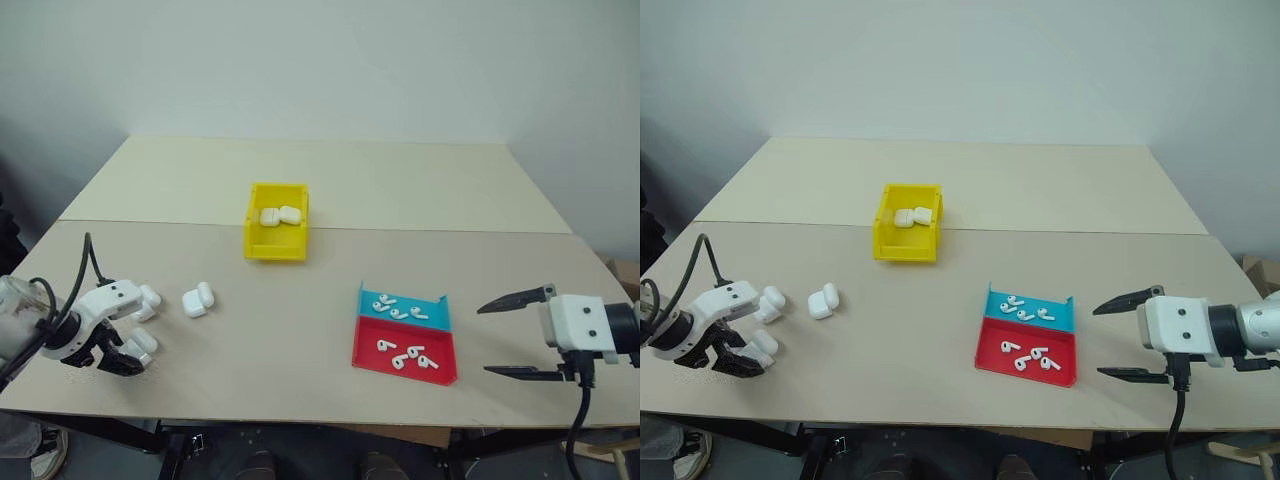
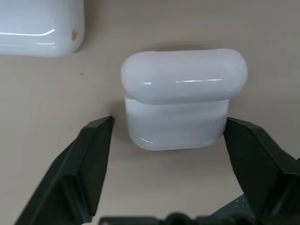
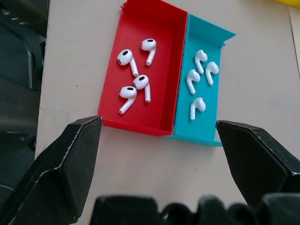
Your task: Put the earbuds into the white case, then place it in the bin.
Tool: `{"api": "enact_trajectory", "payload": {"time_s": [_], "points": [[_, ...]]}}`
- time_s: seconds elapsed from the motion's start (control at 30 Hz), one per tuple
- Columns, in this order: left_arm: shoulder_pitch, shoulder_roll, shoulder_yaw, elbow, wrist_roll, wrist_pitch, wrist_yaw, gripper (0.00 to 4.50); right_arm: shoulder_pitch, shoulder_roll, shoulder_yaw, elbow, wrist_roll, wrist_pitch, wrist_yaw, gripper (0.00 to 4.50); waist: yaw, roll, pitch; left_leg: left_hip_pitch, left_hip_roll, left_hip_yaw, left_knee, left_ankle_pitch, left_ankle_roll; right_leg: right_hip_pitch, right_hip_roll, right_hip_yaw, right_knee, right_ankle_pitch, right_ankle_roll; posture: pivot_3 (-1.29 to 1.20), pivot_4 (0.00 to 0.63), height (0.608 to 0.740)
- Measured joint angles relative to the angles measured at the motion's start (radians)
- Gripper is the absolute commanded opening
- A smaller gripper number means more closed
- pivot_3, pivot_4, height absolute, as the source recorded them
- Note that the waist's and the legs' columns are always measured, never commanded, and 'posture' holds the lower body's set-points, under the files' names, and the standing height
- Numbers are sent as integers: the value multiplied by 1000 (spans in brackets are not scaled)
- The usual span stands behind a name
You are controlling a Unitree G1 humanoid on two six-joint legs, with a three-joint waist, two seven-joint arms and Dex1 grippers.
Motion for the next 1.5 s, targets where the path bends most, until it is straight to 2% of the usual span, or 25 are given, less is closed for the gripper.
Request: {"api": "enact_trajectory", "payload": {"time_s": [0.03, 0.4, 0.57, 0.67, 0.73, 0.8, 0.87, 0.97, 1.0, 1.1, 1.2, 1.37, 1.5], "points": [[0, -3, 4, 0, 2, 5, 4, 2723, -2, 0, 1, 1, 0, -1, 0, 4500, 0, 0, 0, 0, 0, 0, 0, 0, 0, 0, 0, 0, 1, 0, 0, 0, 150, 740], [53, -15, 60, -40, 6, 14, 47, 2725, -28, 0, 4, 20, -3, -6, 0, 4500, 0, 0, 0, 3, 0, 0, 1, 0, 0, 1, 0, 1, 4, -1, 1, 0, 150, 740], [153, -13, 151, -129, -10, 21, 91, 2725, -37, -1, 5, 27, -12, -13, 3, 4500, -1, 0, 0, 3, 0, 0, 1, 0, 0, 1, 0, 1, 4, -1, 1, 0, 150, 740], [256, -15, 287, -258, -55, 45, 99, 2725, -52, -6, 8, 40, -12, -13, 10, 4500, -4, -2, 1, 2, 0, 0, 1, 0, 0, 0, 0, 1, 4, -1, 1, 0, 150, 740], [311, -63, 433, -342, -77, 23, 112, 2725, -75, -13, 11, 47, -13, -13, 11, 4500, -3, -1, 1, 2, 0, 0, 1, 0, 0, 0, -1, 0, 5, -1, 0, 0, 150, 740], [339, -158, 579, -425, -110, -12, 138, 2725, -106, -20, 24, 65, -18, -12, 16, 4500, -2, -1, 1, 3, 0, 0, 1, 0, 0, 1, -1, 0, 4, -1, 0, 0, 150, 740], [337, -235, 663, -491, -168, -31, 149, 2725, -144, -23, 50, 81, -19, -12, 26, 4500, -2, -2, 1, 3, 0, 0, 1, 0, 0, 1, -1, 0, 5, -1, 0, 0, 150, 740], [325, -300, 734, -570, -256, -1, 163, 2725, -186, -31, 76, 92, -19, -6, 32, 4500, -3, -2, 1, 3, 0, 0, 1, 0, 0, 2, -1, 0, 5, -1, 0, 0, 150, 740], [317, -386, 774, -613, -295, -37, 188, 2725, -192, -39, 79, 88, -19, 0, 34, 4500, -2, 0, 0, 3, -1, 0, 1, 0, 0, 2, -1, 0, 4, -1, 0, 0, 150, 740], [315, -568, 786, -671, -354, -162, 244, 2725, -190, -54, 79, 56, -16, 27, 40, 4500, 1, 0, 0, 3, -1, -1, 2, 0, 0, 2, -1, 0, 4, -1, 0, 0, 150, 740], [317, -668, 772, -674, -359, -315, 275, 2725, -185, -74, 74, 20, -4, 55, 41, 4500, 0, 0, 0, 4, -1, -1, 2, 0, 0, 3, -1, 0, 4, -1, 0, 0, 150, 740], [338, -764, 674, -633, -352, -558, 239, 2725, -182, -119, 72, -56, -16, 95, 34, 4500, -2, 0, 0, 5, -1, -1, 2, 0, 0, 4, -1, 1, 4, -1, 0, 0, 150, 740], [341, -833, 575, -517, -316, -760, 200, 2725, -194, -137, 73, -104, -12, 141, 35, 4500, -2, 1, -1, 5, -1, -1, 2, 0, 0, 4, -1, 1, 3, 0, 0, 0, 150, 740]]}}
